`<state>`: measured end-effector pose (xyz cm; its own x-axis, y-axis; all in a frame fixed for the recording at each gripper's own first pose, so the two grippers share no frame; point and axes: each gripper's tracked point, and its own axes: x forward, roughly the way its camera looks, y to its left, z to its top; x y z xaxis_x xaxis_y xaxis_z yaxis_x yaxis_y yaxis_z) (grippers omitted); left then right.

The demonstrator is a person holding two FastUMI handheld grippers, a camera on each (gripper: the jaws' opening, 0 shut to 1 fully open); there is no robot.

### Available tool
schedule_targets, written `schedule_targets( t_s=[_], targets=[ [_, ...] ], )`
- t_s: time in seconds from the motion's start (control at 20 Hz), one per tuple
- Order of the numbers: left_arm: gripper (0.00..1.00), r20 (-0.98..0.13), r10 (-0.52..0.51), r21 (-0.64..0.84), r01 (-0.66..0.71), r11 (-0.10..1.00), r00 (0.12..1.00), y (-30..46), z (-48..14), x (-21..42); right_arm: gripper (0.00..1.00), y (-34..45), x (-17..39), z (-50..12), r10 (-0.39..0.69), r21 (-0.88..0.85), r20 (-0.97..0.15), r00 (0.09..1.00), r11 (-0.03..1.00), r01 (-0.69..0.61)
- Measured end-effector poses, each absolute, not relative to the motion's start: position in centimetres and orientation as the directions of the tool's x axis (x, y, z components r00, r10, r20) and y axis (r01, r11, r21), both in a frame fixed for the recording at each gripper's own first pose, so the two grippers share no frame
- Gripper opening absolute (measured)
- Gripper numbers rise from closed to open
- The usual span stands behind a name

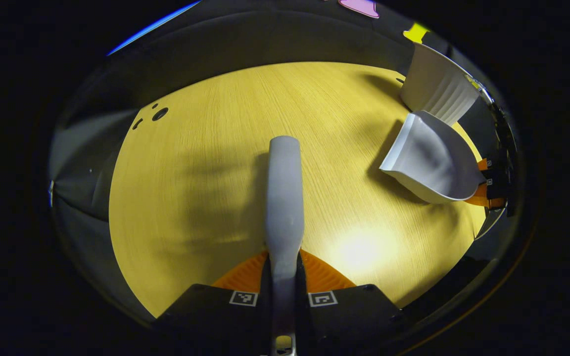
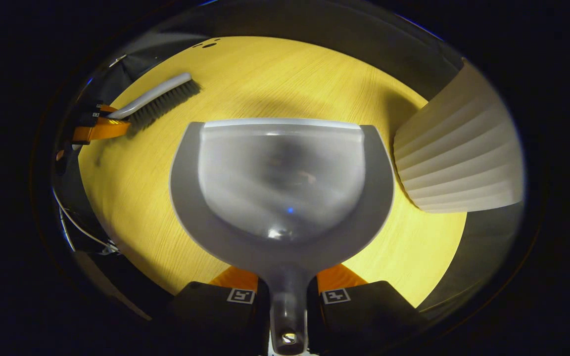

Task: Pick up the small broom and dustpan from the desktop, sweep the trash into the dustpan with the broom, and then empty the trash into the garbage bin.

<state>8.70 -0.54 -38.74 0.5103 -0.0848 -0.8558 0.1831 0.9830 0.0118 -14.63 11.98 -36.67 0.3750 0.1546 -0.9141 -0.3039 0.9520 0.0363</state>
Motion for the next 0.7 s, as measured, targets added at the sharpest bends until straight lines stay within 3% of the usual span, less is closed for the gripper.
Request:
schedule_targets(
  t_s=[0.6,0.65,0.7],
  targets=[
    [0.23,-0.866,-0.080,0.005,0.169,0.986,0.494,-0.8,-39.0,8.8,0.36,12.2,-15.7,-38.9,0.165,0.070,-0.926,0.340,0.959,-0.274],
    [0.23,-0.866,-0.082,0.004,0.169,0.986,0.493,-0.8,-39.0,8.7,0.41,12.3,-15.7,-38.8,0.165,0.071,-0.924,0.344,0.960,-0.270],
    [0.23,-0.865,-0.086,-0.001,0.170,0.985,0.494,-0.9,-39.0,8.7,0.36,12.4,-15.7,-38.8,0.165,0.072,-0.925,0.341,0.960,-0.270]
  ],
)
